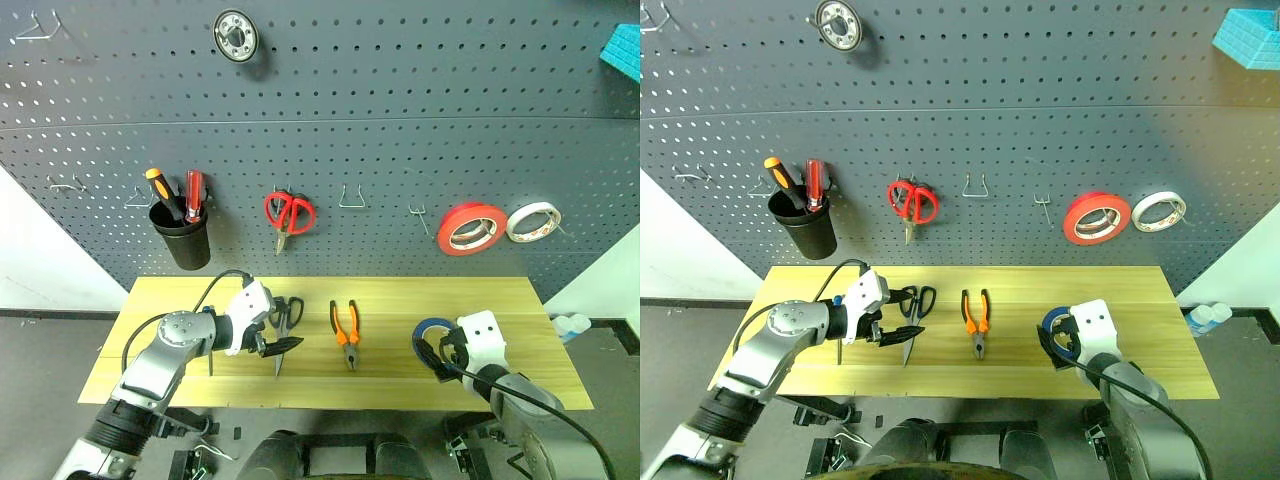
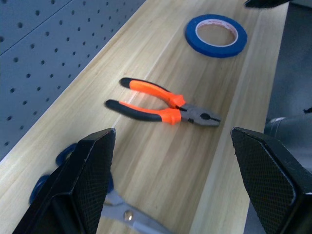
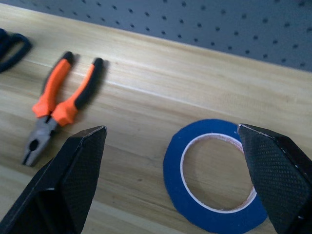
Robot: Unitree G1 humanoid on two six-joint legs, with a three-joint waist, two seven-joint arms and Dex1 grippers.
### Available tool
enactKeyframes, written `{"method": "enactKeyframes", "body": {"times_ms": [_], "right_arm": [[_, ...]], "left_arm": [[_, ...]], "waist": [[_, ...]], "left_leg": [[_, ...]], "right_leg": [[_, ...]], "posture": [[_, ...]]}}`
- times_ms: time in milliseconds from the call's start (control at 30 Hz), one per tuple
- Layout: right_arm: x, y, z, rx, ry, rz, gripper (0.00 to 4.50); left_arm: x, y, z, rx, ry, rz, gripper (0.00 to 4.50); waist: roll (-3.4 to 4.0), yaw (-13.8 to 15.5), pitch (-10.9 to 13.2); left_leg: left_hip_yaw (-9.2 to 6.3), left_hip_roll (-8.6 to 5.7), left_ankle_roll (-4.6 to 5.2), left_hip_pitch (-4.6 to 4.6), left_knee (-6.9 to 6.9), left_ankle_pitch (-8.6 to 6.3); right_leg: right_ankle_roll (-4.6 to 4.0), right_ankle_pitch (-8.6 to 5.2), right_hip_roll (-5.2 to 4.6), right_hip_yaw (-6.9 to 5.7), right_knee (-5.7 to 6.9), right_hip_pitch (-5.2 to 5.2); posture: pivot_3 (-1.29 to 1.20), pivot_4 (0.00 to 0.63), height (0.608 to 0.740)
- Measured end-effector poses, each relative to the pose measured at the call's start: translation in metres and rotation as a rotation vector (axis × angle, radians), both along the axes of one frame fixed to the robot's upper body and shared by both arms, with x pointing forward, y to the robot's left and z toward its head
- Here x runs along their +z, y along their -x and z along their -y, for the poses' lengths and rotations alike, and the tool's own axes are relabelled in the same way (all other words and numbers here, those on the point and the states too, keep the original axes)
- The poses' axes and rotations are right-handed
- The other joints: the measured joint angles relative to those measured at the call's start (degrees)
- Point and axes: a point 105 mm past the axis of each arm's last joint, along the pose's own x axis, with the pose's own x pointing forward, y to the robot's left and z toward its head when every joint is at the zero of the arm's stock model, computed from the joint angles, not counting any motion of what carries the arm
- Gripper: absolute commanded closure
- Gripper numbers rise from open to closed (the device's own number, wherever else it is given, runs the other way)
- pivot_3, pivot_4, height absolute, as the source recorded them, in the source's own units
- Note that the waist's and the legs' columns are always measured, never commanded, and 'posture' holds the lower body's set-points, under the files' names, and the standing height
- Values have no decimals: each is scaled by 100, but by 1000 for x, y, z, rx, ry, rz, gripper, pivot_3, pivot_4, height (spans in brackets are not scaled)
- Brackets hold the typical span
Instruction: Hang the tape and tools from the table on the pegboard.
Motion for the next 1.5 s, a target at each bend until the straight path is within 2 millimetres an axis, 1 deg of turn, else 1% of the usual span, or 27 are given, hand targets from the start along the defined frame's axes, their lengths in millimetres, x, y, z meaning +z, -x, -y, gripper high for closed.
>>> {"method": "enactKeyframes", "body": {"times_ms": [200,333,433,500,667,800,867,933,1100,1267,1367,1500], "right_arm": [[-11,-3,-10,-8,12,-42,0],[-16,-6,-13,-15,13,-62,0],[-18,-9,-11,-26,24,-73,0],[-18,-10,-10,-24,28,-72,0],[-27,-8,-8,-23,29,-109,0],[-30,-8,-8,-6,38,-123,0],[-32,-9,-10,3,38,-128,0],[-32,-9,-9,5,43,-129,0],[-32,-9,-10,15,41,-132,0],[-32,-9,-11,20,41,-133,0],[-32,-9,-11,24,44,-132,0],[-30,-11,-11,32,44,-126,0]], "left_arm": [[-4,3,13,-33,4,-19,567],[-5,5,20,-47,7,-28,567],[-3,11,24,-59,11,-32,567],[-1,15,25,-60,11,-34,567],[1,27,24,-53,15,-53,567],[-2,37,19,-34,3,-74,567],[-2,40,18,-23,6,-86,567],[1,41,18,-19,9,-84,567],[4,46,19,-11,17,-88,567],[8,45,19,-1,22,-75,567],[15,43,20,6,42,-58,567],[19,39,18,24,52,-43,567]], "waist": [[6,-64,97],[-1,-145,195],[-6,-182,254],[-16,-187,305],[-22,-195,472],[-20,-223,575],[-27,-269,619],[-32,-277,656],[-38,-285,757],[-47,-282,806],[-49,-282,830],[-49,-284,832]], "left_leg": [[0,0,0,-11,-1,0],[-2,0,-1,-26,1,1],[-2,0,-4,-78,6,3],[-2,-1,-7,-87,6,5],[-3,1,-12,-89,4,7],[-4,1,-12,-89,4,7],[-4,1,-12,-91,4,8],[-4,1,-12,-92,4,8],[-4,1,-13,-98,3,8],[-3,1,-13,-104,2,8],[-4,1,-13,-108,2,8],[-3,1,-17,-139,3,10]], "right_leg": [[0,0,-1,0,0,-11],[-1,2,-3,0,1,-23],[-4,5,-3,0,13,-80],[-8,6,-8,0,32,-98],[-10,7,-13,0,37,-101],[-10,7,-13,0,38,-102],[-10,7,-14,0,39,-103],[-10,7,-15,0,38,-104],[-10,7,-16,0,36,-109],[-10,7,-17,0,35,-114],[-10,7,-17,-1,34,-118],[-10,7,-17,-1,37,-147]], "posture": [[13,128,720],[14,163,720],[23,185,720],[27,194,720],[40,220,720],[45,232,720],[46,235,720],[47,247,720],[49,253,720],[52,262,720],[52,262,720],[49,261,720]]}}
